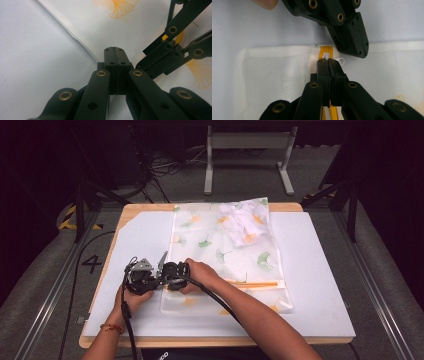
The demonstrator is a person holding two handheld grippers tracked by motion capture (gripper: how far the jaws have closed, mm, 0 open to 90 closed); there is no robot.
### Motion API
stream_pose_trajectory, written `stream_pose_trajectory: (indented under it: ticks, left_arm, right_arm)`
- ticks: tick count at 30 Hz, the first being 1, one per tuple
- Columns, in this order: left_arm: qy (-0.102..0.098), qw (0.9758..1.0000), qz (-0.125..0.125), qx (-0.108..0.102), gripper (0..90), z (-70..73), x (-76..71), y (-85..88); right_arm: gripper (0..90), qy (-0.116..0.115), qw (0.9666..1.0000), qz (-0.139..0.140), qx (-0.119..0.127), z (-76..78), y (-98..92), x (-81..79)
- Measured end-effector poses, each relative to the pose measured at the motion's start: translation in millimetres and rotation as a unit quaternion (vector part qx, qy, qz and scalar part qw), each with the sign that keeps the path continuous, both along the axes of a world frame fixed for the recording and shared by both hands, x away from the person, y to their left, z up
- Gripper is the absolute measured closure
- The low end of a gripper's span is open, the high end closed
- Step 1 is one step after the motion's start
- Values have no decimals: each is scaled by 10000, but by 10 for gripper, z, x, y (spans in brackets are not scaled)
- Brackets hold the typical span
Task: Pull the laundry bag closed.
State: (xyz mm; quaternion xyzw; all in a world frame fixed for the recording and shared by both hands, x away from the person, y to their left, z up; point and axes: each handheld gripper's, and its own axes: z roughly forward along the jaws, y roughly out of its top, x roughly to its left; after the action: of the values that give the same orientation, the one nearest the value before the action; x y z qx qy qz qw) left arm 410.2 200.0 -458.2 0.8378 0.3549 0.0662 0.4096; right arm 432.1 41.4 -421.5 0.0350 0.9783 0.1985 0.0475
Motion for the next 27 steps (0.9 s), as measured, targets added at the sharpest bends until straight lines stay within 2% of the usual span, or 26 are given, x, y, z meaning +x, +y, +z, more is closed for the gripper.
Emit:
stream_pose_trajectory:
  ticks: [4,5,9,11,14,18,22,25,27]
  left_arm:
    - [-5,10000,5,-13,900,-1,1,2]
    - [-3,10000,8,-20,900,-2,1,4]
    - [-36,10000,34,-20,900,0,-4,5]
    - [-48,9999,128,-84,900,2,-13,17]
    - [-92,9998,137,-109,900,4,-9,32]
    - [-56,9997,216,-118,900,2,-5,33]
    - [-14,9994,314,-121,900,-1,10,48]
    - [-30,9991,386,-191,884,5,0,65]
    - [-63,9984,460,-337,877,9,-11,90]
  right_arm:
    - [850,-58,10000,46,-42,5,1,-3]
    - [720,-196,9997,71,-125,34,-5,-24]
    - [688,-243,9996,53,-106,69,-31,-16]
    - [619,-301,9995,59,-48,77,-32,-6]
    - [607,-87,9997,157,164,49,-24,14]
    - [553,-54,9992,345,215,4,12,33]
    - [504,83,9985,439,305,-32,19,64]
    - [511,163,9984,442,298,-35,18,78]
    - [509,286,9983,423,274,-35,26,104]
